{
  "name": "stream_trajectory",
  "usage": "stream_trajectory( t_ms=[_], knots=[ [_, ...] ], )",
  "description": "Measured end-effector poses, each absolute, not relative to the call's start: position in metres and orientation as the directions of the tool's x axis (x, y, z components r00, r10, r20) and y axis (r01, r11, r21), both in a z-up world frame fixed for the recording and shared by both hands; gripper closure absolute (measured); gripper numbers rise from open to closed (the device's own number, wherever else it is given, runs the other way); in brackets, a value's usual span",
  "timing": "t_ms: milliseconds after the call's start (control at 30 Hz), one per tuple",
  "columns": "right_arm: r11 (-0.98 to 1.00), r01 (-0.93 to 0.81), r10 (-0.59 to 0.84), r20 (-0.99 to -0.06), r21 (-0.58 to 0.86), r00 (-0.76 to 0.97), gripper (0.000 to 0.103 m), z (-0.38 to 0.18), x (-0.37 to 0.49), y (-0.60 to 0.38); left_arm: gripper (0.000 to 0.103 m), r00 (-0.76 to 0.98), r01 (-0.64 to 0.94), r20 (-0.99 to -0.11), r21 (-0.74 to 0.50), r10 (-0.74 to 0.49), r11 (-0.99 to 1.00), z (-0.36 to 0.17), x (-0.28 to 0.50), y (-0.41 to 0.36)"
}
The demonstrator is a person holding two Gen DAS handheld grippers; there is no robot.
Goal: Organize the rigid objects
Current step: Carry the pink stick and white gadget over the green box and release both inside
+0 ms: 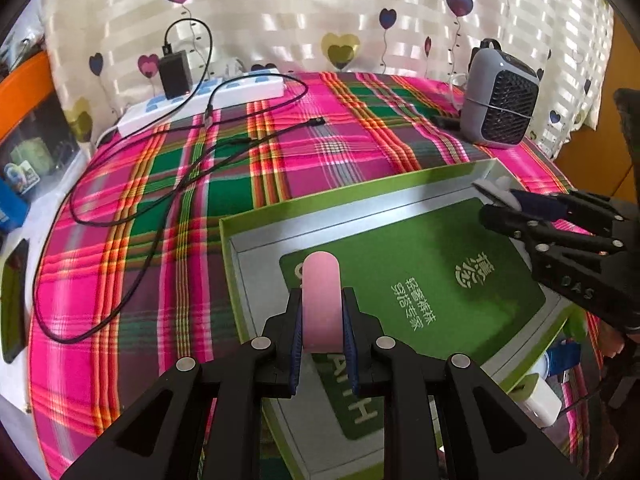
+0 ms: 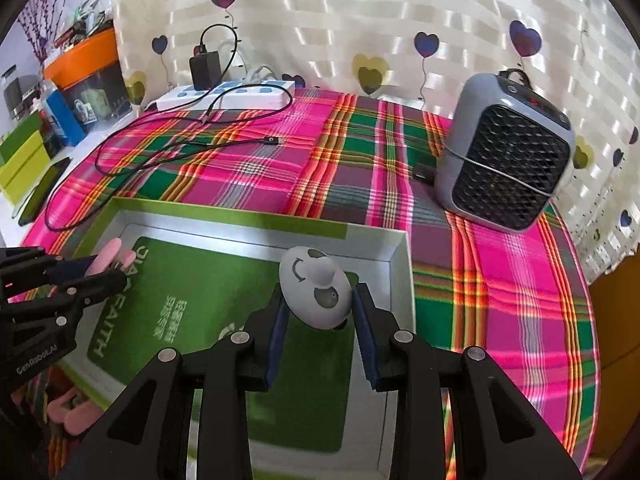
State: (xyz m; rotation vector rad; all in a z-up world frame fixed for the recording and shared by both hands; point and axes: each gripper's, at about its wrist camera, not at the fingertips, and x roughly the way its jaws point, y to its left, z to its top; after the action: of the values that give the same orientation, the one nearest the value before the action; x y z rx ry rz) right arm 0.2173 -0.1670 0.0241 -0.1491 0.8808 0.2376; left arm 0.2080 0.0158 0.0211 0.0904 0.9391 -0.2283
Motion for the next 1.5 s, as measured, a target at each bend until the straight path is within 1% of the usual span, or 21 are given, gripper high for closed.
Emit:
stream_trajectory(
  t_ms=[500, 833, 900, 1000, 1033, 1267, 1500],
  knots=[
    [0.959, -0.279, 0.129, -0.798, -0.051, 0.588, 0.07, 0.012, 0.231, -0.16, 0.086, 0.56, 0.235, -0.814, -0.017, -0.15, 0.972, 0.015, 0.216, 0.008],
    [0.958, -0.285, 0.147, -0.813, -0.024, 0.563, 0.069, 0.008, 0.232, -0.161, 0.086, 0.559, 0.235, -0.818, 0.0, -0.135, 0.972, 0.015, 0.215, 0.007],
    [0.958, -0.286, 0.15, -0.814, -0.02, 0.561, 0.067, 0.007, 0.232, -0.161, 0.085, 0.559, 0.238, -0.819, 0.006, -0.132, 0.971, 0.015, 0.215, 0.006],
    [0.957, -0.288, 0.156, -0.817, -0.013, 0.555, 0.058, 0.007, 0.233, -0.161, 0.082, 0.558, 0.242, -0.818, 0.002, -0.138, 0.97, 0.015, 0.215, 0.005],
    [0.957, -0.289, 0.162, -0.818, -0.005, 0.551, 0.056, 0.007, 0.233, -0.161, 0.08, 0.557, 0.246, -0.818, -0.005, -0.146, 0.969, 0.015, 0.214, 0.005],
    [0.958, -0.286, 0.169, -0.813, 0.003, 0.557, 0.055, 0.008, 0.231, -0.162, 0.073, 0.558, 0.251, -0.814, -0.021, -0.163, 0.968, 0.017, 0.212, 0.005],
    [0.958, -0.284, 0.197, -0.789, 0.03, 0.582, 0.055, 0.019, 0.221, -0.166, 0.073, 0.58, 0.252, -0.795, -0.034, -0.179, 0.967, 0.029, 0.198, 0.006]
  ],
)
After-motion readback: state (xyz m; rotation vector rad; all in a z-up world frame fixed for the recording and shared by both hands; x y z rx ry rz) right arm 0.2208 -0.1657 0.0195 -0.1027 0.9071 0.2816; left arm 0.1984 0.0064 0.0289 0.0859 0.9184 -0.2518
